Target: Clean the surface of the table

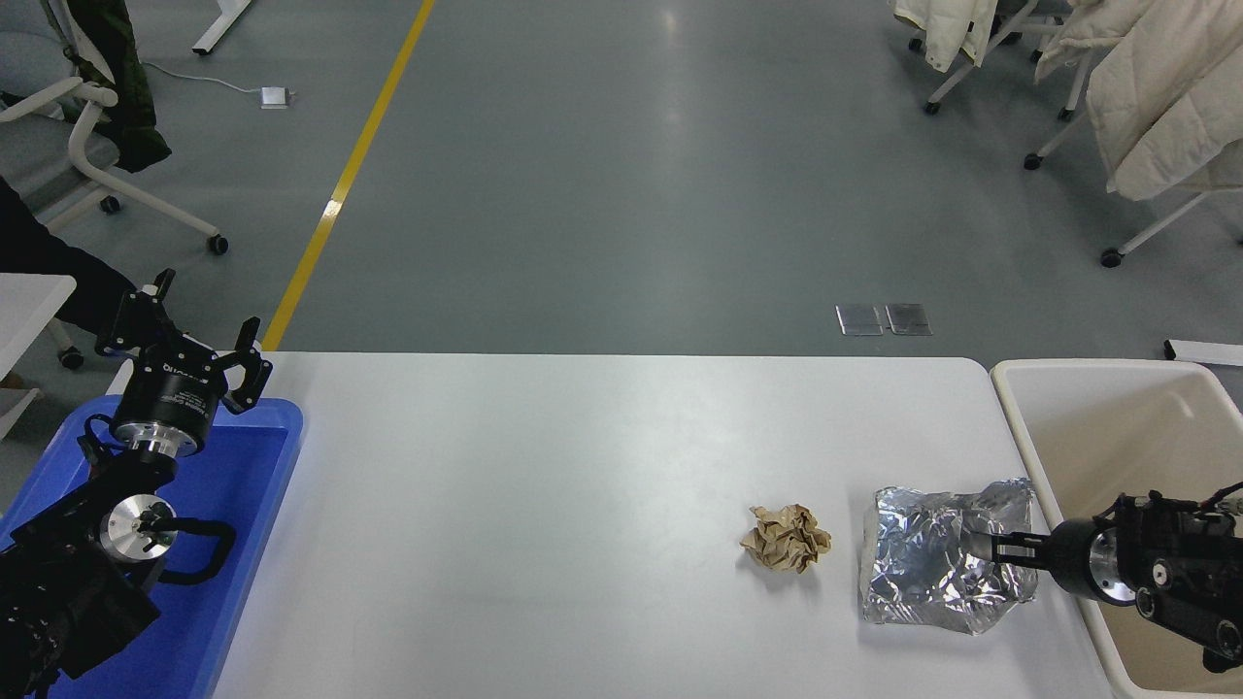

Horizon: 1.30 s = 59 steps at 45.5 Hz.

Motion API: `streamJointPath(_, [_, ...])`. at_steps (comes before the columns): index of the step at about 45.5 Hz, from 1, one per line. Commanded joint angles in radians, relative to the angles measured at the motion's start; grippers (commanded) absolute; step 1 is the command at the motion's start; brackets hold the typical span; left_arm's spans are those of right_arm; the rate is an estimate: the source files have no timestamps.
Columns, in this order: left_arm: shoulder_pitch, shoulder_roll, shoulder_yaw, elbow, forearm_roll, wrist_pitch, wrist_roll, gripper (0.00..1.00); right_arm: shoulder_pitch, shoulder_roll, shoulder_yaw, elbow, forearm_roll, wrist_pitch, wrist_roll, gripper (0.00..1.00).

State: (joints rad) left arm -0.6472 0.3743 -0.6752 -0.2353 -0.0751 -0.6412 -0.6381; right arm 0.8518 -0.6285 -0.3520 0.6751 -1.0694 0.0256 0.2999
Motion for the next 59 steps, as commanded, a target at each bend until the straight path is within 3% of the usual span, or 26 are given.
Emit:
streamJointPath(1, [0.000, 0.000, 0.000, -0.001, 0.000, 0.000, 0.000, 1.00, 0.062, -0.091, -0.007, 0.011, 0.016, 0.082, 0.064, 0.00])
streamJointPath(26, [0.000, 0.000, 0.000, 0.001, 0.000, 0.000, 0.000, 1.00, 0.440, -0.528, -0.005, 0.294, -0.001, 0.490, 0.110, 0.00])
streamJointPath(41, [0.000, 0.000, 0.000, 0.001, 0.000, 0.000, 0.000, 1.00, 0.699, -0.643, -0.007, 0.290, -0.072, 0.729, 0.134, 0.00])
streamJointPath(59, [0.000, 0.000, 0.000, -0.001, 0.000, 0.000, 0.000, 1.00, 0.756, -0.648, -0.007, 0.287, -0.084, 0.769, 0.134, 0.00])
